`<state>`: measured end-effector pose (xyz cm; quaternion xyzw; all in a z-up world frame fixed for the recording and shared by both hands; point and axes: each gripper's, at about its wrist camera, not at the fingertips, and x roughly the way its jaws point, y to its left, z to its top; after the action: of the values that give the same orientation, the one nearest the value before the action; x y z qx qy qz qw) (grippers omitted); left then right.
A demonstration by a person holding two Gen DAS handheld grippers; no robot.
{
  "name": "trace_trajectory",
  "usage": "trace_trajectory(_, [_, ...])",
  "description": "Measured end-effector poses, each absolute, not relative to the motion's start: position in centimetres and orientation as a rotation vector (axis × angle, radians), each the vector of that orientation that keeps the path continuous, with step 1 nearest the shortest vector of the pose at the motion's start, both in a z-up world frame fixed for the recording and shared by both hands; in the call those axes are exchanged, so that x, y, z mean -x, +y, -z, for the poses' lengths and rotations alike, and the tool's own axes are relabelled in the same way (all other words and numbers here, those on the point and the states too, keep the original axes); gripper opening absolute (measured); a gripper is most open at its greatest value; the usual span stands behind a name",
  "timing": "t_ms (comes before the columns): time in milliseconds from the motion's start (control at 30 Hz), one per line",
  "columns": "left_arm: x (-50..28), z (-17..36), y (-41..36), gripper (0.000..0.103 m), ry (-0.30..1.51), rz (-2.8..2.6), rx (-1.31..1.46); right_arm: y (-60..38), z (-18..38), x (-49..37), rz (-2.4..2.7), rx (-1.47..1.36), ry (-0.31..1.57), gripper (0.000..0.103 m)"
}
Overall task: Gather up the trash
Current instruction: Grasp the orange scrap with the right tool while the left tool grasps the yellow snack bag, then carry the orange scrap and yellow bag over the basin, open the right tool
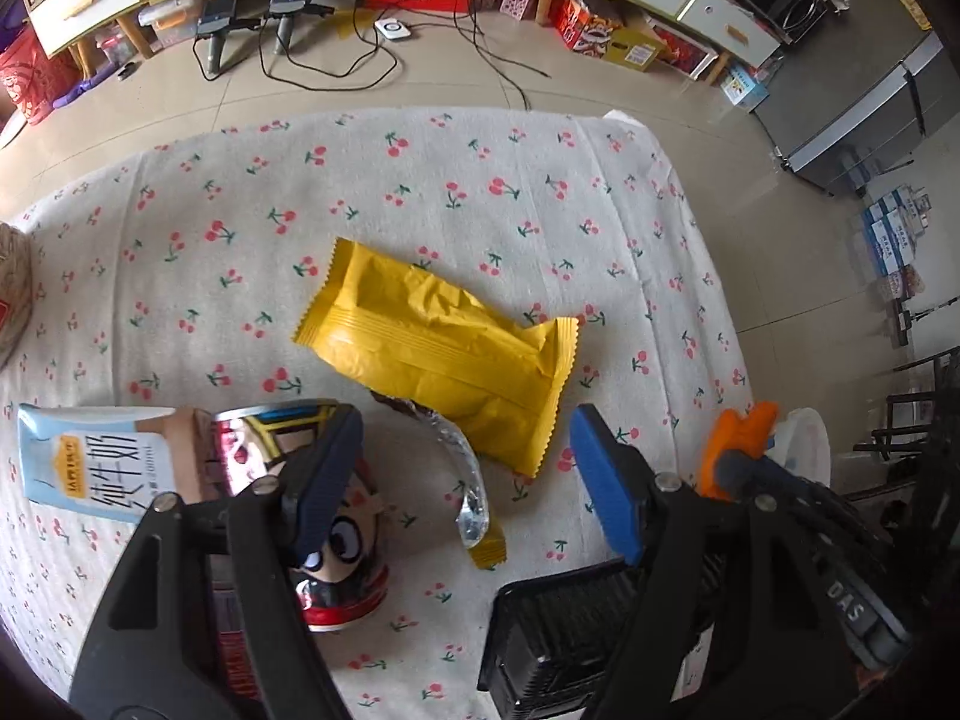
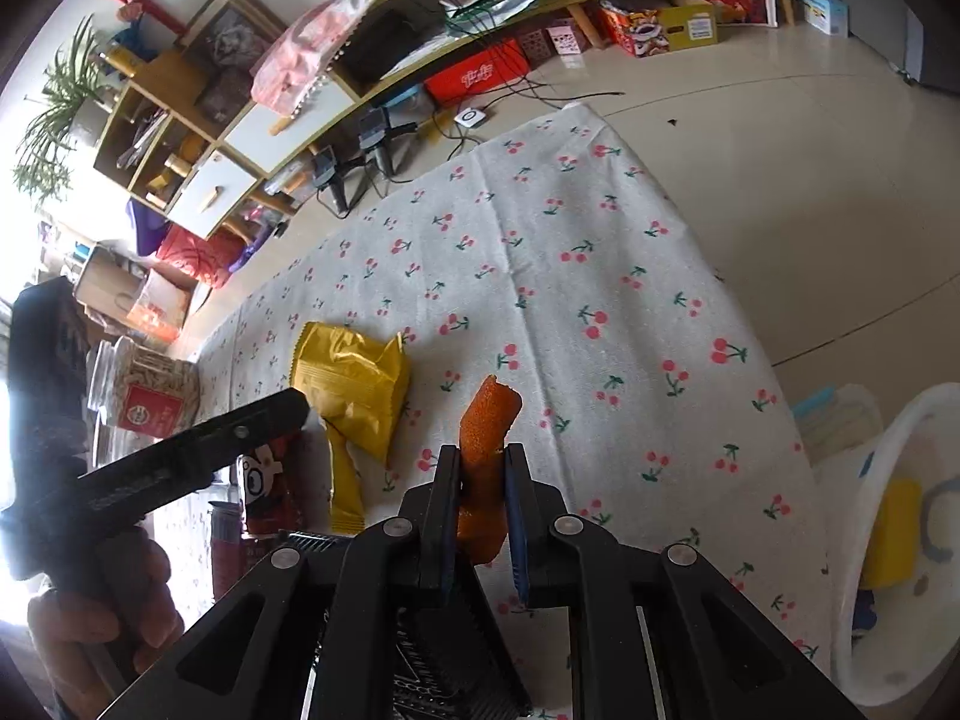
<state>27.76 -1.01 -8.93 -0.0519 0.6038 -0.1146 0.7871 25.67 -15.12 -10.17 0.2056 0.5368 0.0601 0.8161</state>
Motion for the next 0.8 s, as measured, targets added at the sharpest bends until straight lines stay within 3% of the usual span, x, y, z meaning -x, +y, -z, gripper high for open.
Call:
trace_trajectory(100, [-28.1,9.7,-1.8,0.072,1.315,0.231,0.123,-16.5,8.7,-24.6,-0.021,-0.405,1.038,0.015])
trace_trajectory(233, [-28.3,10.2,-2.5,0.072,1.310,0.195,0.117,-19.7,8.7,-24.0,-0.038,-0.643,0.991,0.015])
trace_trajectory(300, [-28.2,10.6,-2.5,0.067,1.310,0.175,0.125,-20.1,9.4,-24.1,-0.074,-0.703,1.015,0.015])
trace_trajectory(367, [-28.0,10.8,-2.5,0.029,1.297,0.156,0.110,-19.7,8.9,-23.9,-0.087,-0.668,1.002,0.015])
trace_trajectory(433, [-28.0,10.9,-2.3,0.015,1.300,0.187,0.159,-19.4,7.9,-23.5,-0.110,-0.657,0.958,0.015])
trace_trajectory(700, [-26.8,8.7,-1.9,0.009,1.210,0.241,0.219,-22.7,9.1,-22.2,-0.064,-0.885,0.927,0.015])
trace_trajectory(800, [-26.0,7.0,-1.8,0.008,1.167,0.278,0.235,-20.7,7.6,-22.5,-0.160,-0.752,0.937,0.015])
